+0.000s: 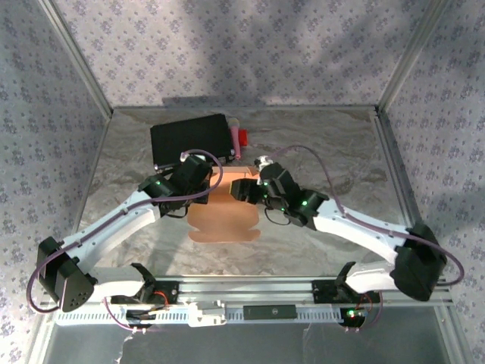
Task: Fold the paper box
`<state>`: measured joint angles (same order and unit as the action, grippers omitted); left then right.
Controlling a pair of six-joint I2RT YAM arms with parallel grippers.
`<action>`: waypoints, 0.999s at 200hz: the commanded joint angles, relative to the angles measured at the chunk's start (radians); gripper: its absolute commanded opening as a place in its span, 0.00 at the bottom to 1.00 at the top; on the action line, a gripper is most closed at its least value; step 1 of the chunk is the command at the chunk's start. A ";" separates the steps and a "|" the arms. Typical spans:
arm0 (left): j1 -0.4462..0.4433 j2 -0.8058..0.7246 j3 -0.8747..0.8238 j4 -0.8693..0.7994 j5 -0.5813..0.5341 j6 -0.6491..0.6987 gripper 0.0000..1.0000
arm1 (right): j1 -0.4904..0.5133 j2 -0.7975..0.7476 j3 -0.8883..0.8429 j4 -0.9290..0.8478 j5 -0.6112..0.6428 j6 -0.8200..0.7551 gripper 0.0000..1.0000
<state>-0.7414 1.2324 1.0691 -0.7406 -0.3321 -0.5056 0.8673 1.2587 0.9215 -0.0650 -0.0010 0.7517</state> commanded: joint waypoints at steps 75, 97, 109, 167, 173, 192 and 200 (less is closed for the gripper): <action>0.302 -0.042 0.089 0.056 0.700 0.213 0.00 | -0.611 -0.331 -0.018 -0.215 -0.516 -0.168 0.47; 0.348 -0.039 0.085 0.097 0.849 0.233 0.00 | -0.710 -0.312 -0.094 0.019 -0.789 -0.023 0.45; 0.360 -0.036 0.085 0.104 0.906 0.249 0.00 | -0.701 -0.283 -0.108 0.124 -0.880 0.042 0.42; 0.390 0.003 0.085 0.128 1.028 0.279 0.00 | -0.609 -0.222 -0.055 0.113 -1.019 -0.055 0.39; 0.391 0.006 0.085 0.126 1.029 0.282 0.00 | -0.613 -0.218 -0.053 0.106 -1.022 -0.062 0.39; 0.392 0.007 0.085 0.123 1.029 0.287 0.00 | -0.620 -0.192 -0.046 0.110 -1.045 -0.068 0.38; 0.392 0.008 0.085 0.120 1.026 0.289 0.00 | -0.618 -0.183 -0.040 0.117 -1.057 -0.069 0.37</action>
<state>-0.3599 1.2385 1.1233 -0.6315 0.6434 -0.2504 0.2531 1.0512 0.8429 0.0349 -0.9825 0.7170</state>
